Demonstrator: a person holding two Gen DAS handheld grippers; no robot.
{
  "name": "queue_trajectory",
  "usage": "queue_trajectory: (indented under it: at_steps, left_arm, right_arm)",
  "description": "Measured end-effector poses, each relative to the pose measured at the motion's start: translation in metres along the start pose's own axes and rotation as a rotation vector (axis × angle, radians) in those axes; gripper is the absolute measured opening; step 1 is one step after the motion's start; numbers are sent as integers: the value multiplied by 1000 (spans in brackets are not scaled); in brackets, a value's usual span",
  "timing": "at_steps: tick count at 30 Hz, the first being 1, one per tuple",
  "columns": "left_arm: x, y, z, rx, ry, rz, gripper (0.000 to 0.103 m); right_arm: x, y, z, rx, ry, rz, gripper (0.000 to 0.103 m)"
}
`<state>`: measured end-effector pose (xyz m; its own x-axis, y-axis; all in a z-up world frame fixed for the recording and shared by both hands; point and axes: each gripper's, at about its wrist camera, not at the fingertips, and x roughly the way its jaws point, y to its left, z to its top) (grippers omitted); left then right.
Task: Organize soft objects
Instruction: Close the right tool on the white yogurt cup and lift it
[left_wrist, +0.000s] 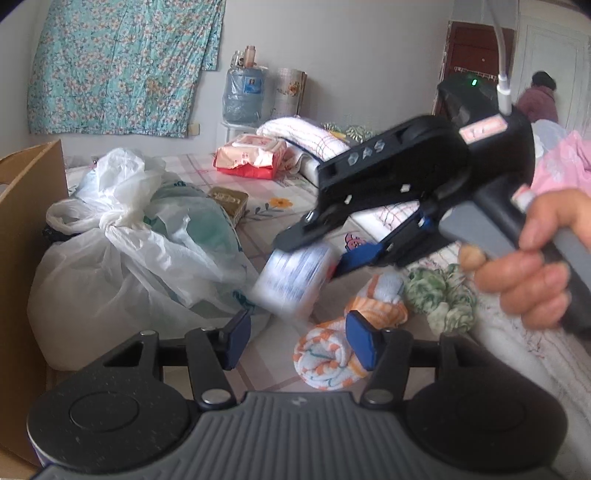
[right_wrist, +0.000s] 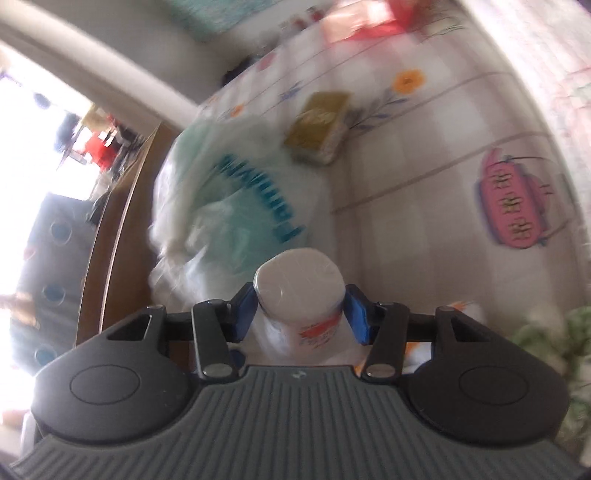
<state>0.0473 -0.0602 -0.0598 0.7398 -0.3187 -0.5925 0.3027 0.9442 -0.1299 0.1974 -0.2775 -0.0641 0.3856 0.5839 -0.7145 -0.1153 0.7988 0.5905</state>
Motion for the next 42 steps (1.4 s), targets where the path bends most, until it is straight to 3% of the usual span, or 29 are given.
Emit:
queue_trajectory:
  at_steps: [5,8,10,17,18,20,24,30,33,39,41,42]
  left_arm:
    - [6,0,-1,-10,21,-8,58]
    - [7,0,-3,-12,25,-10,58]
    - [7,0,-4,-15,29,-13,59]
    - [7,-1,-3,-17,35,-13,59]
    - [7,-1,-3,-16,34,-11,59]
    - [7,0,-4,-17,32,-6,59]
    - [7,3,-3,-28,30,-6,59]
    - [5,5,-1,-29,9,-12,66]
    - [8,6,0,-29,16,-12,67]
    - [14,5,5,-24,17,-9,67]
    - [17,3,9,-21,15,-10,67]
    - [19,2,11,-20,14,-12,67]
  right_arm:
    - [-14,8,6,-98,-74,-161,55]
    - [-15,26,0,-223,-87,-201,69]
    - [-10,41,-3,-316,-82,-224,83]
    - [27,52,-7,-457,5,-319,89]
    - [31,50,-8,-456,8,-317,87]
    - [33,44,-8,-422,-2,-313,70]
    - [25,27,-3,-257,-5,-218,68]
    - [24,-10,1,81,107,124,69]
    - [28,-15,-1,96,123,69,69]
    - [2,-2,5,-40,-30,-105,70]
    - [-1,-7,9,-38,-52,-103,67]
    - [-4,-9,9,-35,-57,-99,61]
